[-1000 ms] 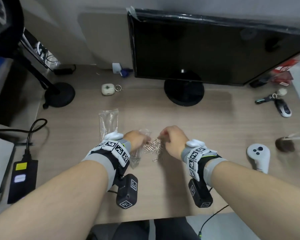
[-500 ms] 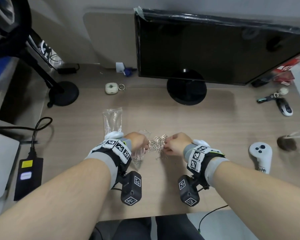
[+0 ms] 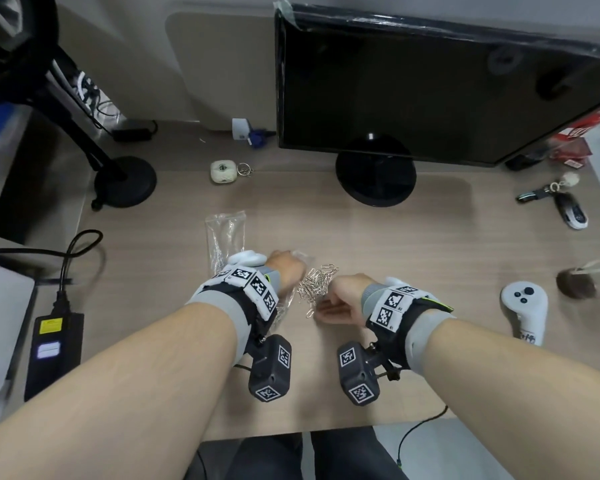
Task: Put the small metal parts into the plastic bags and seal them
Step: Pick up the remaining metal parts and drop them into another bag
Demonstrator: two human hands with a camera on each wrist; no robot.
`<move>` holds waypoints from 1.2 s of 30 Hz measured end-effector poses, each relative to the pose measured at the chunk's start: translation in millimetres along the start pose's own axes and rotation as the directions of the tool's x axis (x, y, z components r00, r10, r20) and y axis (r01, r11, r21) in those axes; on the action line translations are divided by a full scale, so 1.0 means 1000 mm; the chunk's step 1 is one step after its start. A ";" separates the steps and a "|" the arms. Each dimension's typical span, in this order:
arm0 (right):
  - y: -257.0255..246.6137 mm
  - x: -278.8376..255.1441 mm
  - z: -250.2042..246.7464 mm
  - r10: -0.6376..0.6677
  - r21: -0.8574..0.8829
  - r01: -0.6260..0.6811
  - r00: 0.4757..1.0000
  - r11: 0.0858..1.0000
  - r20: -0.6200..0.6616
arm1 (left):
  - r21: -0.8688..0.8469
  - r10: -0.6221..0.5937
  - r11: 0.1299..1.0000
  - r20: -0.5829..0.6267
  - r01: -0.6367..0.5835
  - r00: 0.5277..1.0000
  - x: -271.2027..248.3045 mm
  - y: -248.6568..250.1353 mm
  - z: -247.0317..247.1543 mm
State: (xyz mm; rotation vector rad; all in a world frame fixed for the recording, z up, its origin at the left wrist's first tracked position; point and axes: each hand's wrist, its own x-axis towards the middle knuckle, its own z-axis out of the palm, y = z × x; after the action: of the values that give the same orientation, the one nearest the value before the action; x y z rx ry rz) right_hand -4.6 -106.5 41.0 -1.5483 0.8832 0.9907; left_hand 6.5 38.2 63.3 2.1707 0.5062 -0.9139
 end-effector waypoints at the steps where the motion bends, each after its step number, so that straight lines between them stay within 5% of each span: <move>1: -0.004 -0.002 0.004 -0.031 -0.043 0.030 0.999 0.999 -0.021 | 0.001 0.001 1.000 -0.019 -0.001 1.000 -0.005 0.002 -0.001; 5: -0.015 -0.006 0.006 -0.282 -0.340 0.218 0.947 0.915 -0.152 | 0.109 0.042 0.993 -0.023 -0.040 0.999 -0.006 -0.011 -0.005; 9: -0.005 -0.010 -0.003 -0.549 -0.859 0.191 0.827 0.475 -0.120 | 0.032 0.012 0.999 -0.054 -0.010 0.998 0.004 -0.031 -0.009; 12: -0.001 -0.012 -0.004 -0.608 -0.952 0.168 0.794 0.254 -0.022 | -0.067 0.070 0.995 -0.098 -0.077 0.993 0.004 -0.033 -0.014; 18: -0.001 0.006 0.007 -0.781 -0.876 0.437 0.612 0.207 0.121 | -0.274 0.086 0.955 -0.126 -0.118 0.988 -0.002 -0.015 -0.022; 22: -0.011 0.023 0.000 -0.824 -0.804 0.551 0.548 0.225 0.145 | -0.329 0.092 0.935 -0.129 -0.130 0.987 0.002 -0.007 -0.022; 28: 0.000 0.056 -0.003 -0.742 -0.847 0.483 0.648 0.223 0.174 | -0.328 0.054 0.942 -0.072 -0.075 0.996 0.027 -0.023 0.003; 36: 0.021 0.076 0.004 -0.708 -0.883 0.450 0.667 0.135 0.231 | -0.342 -0.036 0.939 -0.036 0.022 0.999 0.041 -0.046 0.027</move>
State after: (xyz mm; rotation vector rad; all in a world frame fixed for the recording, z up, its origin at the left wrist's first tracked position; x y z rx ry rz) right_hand 4.6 -109.3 -37.1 -2.7172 -0.3792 0.6289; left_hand -5.3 52.1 -2.0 1.8725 0.6668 -0.7353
